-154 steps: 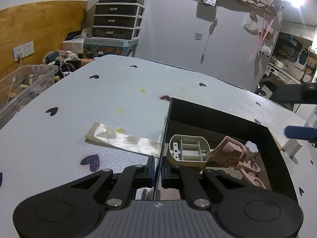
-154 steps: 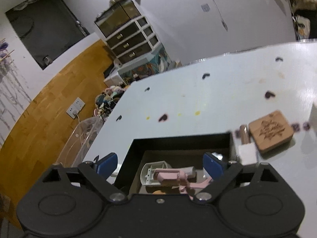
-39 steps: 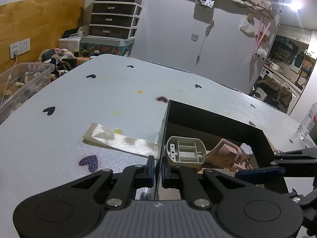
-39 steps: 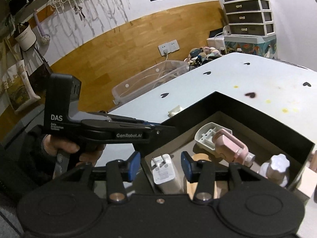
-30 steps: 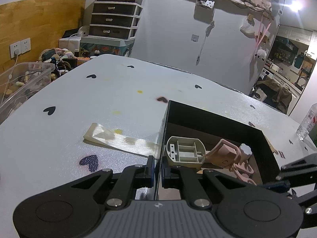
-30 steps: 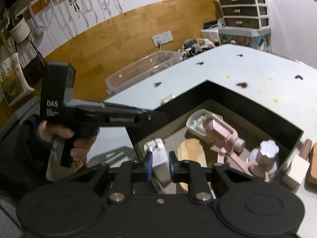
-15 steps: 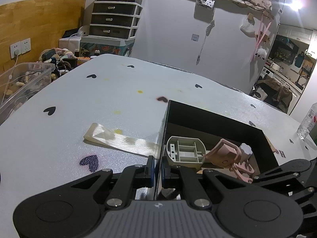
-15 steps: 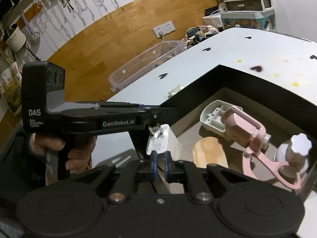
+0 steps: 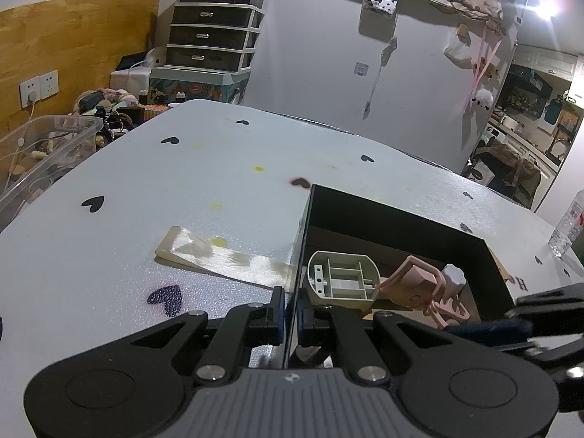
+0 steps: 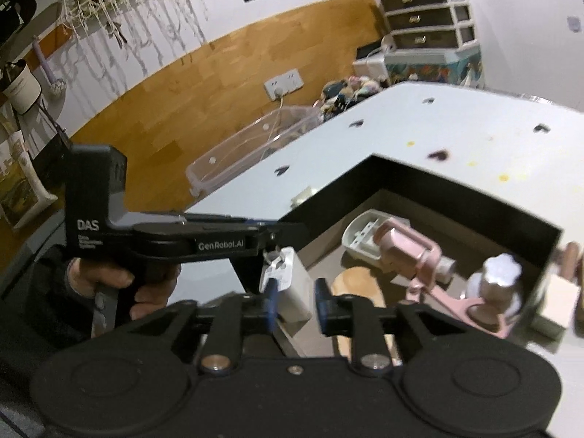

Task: Organize rigid objects
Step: 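Lower the white charger into the black box and open the right gripper, then grasp the carved square wooden block with the right gripper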

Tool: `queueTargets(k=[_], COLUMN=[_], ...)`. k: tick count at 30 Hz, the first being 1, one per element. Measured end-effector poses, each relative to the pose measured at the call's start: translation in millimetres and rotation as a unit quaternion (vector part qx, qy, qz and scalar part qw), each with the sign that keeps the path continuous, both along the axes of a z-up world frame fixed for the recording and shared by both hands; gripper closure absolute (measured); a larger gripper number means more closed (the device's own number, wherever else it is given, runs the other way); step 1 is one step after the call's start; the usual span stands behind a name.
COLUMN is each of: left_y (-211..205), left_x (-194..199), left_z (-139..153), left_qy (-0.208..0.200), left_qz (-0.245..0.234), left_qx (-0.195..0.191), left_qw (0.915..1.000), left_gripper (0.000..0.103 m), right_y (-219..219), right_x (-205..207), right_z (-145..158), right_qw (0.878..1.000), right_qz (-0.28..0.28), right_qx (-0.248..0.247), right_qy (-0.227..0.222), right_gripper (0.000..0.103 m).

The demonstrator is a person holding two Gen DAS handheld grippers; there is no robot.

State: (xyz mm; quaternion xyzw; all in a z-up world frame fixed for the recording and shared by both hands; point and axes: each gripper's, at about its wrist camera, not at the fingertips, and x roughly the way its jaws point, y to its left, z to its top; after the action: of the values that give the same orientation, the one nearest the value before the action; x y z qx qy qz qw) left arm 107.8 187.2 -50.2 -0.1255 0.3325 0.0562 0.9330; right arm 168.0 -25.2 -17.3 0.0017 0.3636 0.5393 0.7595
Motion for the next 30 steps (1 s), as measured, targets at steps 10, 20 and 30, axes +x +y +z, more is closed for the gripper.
queueTargets(k=[10, 20, 30], left_y=[-1, -7, -13], left_x=[0, 1, 2], left_z=[2, 4, 5], left_qy=[0.002, 0.006, 0.009], left_qz=[0.003, 0.007, 0.013], left_qx=[0.005, 0.018, 0.033], left_qw=[1.0000, 0.9998, 0.9993], left_gripper=[0.097, 0.098, 0.098], right_y=[-30, -80, -126], right_x=[-13, -2, 33], right_z=[24, 29, -4], right_qw=[0.996, 0.974, 0.942], right_qz=[-0.064, -0.194, -0.315], right_qx=[0.016, 0.027, -0.022], right_qy=[-0.064, -0.112, -0.113], right_gripper=[0.022, 0.000, 0.000])
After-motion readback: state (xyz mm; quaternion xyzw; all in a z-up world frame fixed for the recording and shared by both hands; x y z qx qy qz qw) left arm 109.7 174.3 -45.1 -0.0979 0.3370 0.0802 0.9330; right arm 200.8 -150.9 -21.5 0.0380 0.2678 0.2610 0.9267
